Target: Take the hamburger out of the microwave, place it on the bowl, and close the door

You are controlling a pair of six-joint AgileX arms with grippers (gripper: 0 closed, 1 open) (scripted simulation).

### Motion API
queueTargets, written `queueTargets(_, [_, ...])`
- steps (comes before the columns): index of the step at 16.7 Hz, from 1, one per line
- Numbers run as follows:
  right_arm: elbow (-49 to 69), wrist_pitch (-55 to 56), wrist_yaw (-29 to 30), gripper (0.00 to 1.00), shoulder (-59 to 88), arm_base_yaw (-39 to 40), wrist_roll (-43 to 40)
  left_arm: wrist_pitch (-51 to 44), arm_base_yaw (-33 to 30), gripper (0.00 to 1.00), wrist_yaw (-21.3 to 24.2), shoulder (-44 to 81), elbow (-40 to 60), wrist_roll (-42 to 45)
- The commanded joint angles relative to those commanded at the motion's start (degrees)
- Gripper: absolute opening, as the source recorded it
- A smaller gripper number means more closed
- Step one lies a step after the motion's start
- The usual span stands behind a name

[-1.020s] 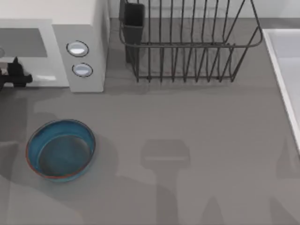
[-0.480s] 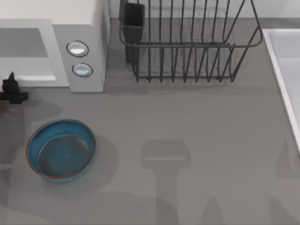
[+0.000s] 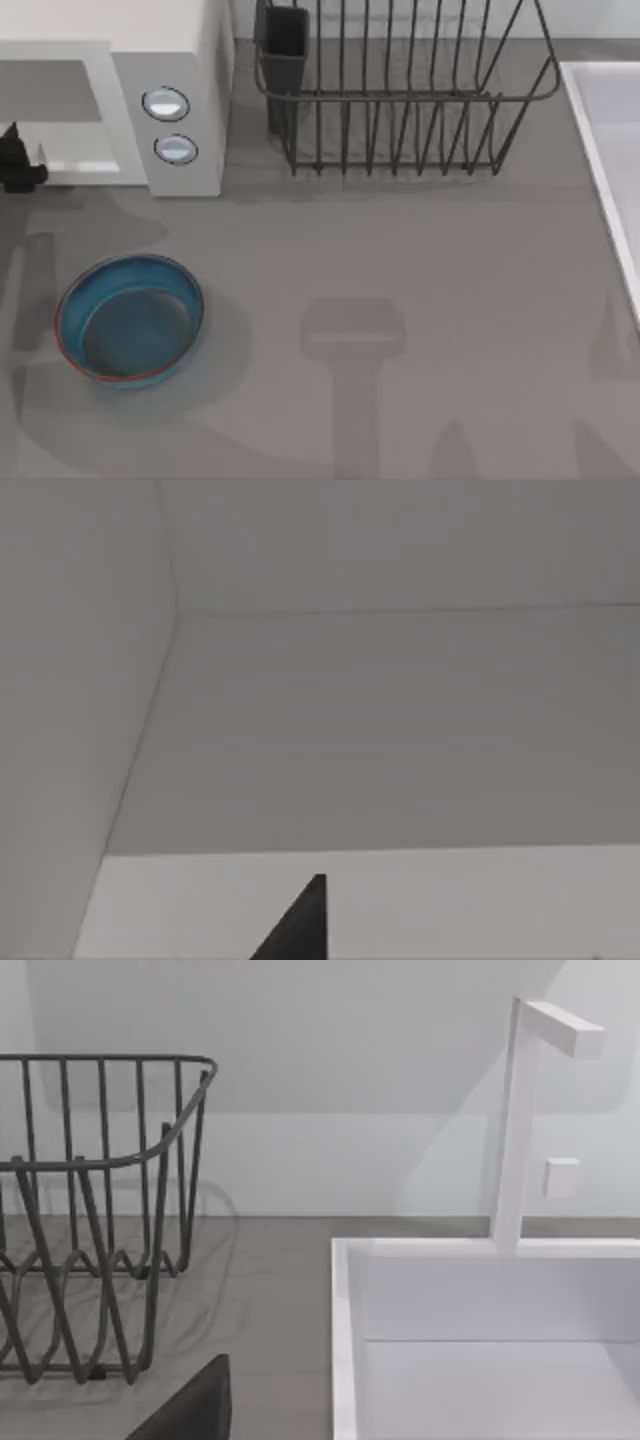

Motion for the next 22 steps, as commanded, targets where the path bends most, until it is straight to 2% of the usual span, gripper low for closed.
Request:
queueTargets(6, [0.0, 0.0, 0.0, 1.00, 0.0, 0.0, 0.0, -12.5, 0.0, 0.00, -0.1, -11.7, 0.6, 0.1])
queueTargets(13, [0.0, 0.0, 0.0, 1.00, 0.0, 0.0, 0.0, -12.8, -0.8, 0.00, -1.0, -12.5, -0.3, -0.1])
queueTargets(17, [0.0, 0.0, 0.0, 1.00, 0.0, 0.0, 0.0, -10.7, -9.5, 0.00, -8.9, -15.7, -8.2, -3.0])
queueTargets(22, [0.0, 0.0, 0.0, 1.00, 0.0, 0.0, 0.0, -7.5, -29.7, 0.00, -24.8, -23.9, -25.4, -8.5])
